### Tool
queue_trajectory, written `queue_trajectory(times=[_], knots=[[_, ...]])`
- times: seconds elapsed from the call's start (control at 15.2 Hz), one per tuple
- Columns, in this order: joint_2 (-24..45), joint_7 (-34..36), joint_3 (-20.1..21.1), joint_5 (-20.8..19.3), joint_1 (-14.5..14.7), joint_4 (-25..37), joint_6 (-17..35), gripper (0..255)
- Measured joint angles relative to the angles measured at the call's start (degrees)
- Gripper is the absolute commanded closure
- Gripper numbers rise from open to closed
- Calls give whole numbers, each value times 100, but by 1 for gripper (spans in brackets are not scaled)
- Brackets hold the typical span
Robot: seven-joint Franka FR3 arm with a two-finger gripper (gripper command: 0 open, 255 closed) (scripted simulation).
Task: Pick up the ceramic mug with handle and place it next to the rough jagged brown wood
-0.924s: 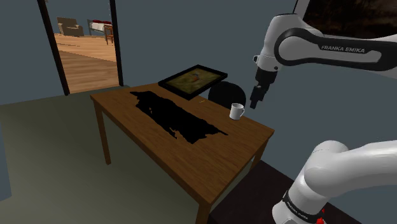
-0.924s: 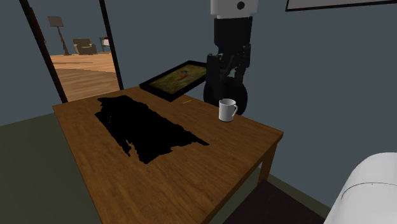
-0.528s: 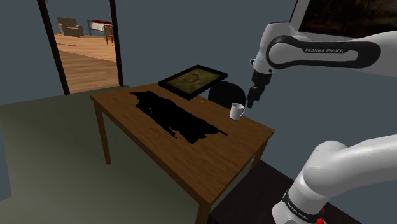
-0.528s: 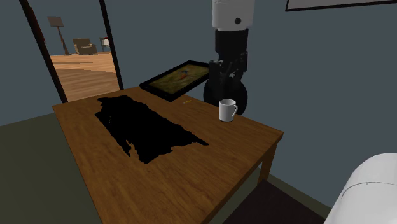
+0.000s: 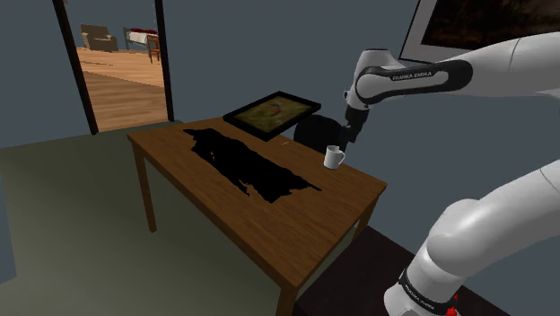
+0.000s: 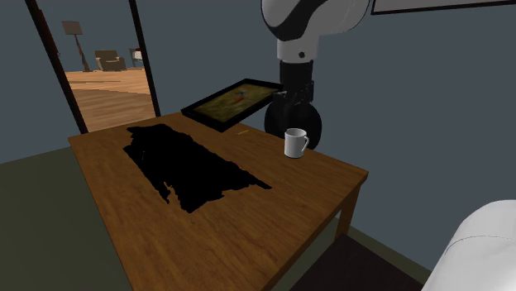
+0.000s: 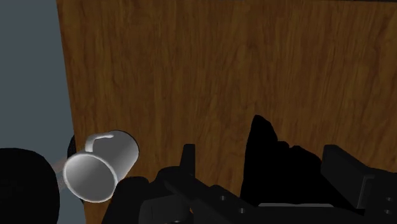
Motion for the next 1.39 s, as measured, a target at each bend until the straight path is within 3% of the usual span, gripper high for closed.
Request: queue_trajectory(times=[0.4,0.79,1.19,1.39], knots=[[1260,-554,-482,203,-61,699,628,0],[2540,-1224,-845,692,-196,1532,1075,0],[3852,-1840,-958,1339,-482,2644,1205,0],[4033,-1903,-943,1428,-524,2688,1333,0]])
